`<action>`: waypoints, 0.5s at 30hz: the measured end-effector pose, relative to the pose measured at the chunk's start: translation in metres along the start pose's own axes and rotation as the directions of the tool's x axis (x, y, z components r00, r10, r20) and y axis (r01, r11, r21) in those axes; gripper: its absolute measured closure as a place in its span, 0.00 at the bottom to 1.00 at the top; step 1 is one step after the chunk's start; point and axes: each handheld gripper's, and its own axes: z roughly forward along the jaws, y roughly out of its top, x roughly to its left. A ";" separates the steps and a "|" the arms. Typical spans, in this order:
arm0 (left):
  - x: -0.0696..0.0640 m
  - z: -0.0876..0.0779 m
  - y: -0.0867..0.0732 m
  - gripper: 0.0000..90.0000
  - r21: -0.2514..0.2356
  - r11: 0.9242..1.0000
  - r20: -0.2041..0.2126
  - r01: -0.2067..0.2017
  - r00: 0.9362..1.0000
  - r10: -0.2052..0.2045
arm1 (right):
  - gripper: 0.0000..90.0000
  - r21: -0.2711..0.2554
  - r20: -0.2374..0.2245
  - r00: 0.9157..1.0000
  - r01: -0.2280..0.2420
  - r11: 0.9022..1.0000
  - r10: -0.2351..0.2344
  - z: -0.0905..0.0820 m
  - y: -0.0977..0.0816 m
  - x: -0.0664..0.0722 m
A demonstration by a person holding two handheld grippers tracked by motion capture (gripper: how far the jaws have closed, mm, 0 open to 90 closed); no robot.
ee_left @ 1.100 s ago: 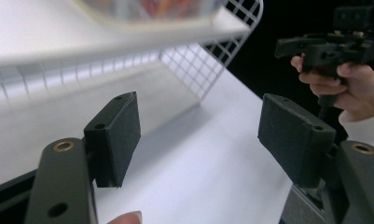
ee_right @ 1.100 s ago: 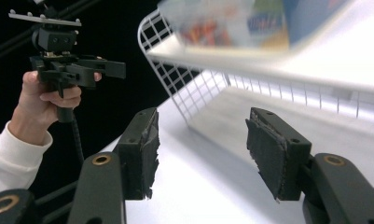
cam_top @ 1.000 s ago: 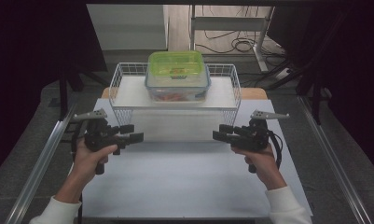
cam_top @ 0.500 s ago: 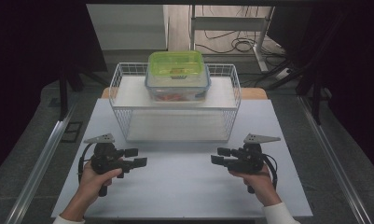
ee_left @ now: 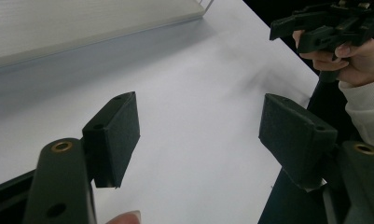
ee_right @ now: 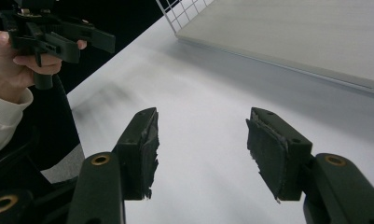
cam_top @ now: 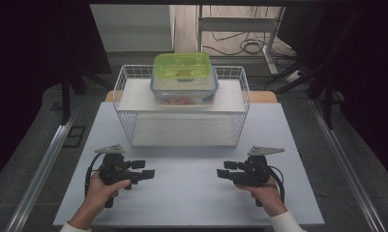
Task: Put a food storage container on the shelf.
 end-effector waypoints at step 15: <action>0.002 -0.002 -0.001 0.31 -0.003 1.000 -0.003 0.009 1.000 -0.009 | 0.46 -0.012 0.012 1.000 -0.005 1.000 0.005 -0.003 -0.001 -0.002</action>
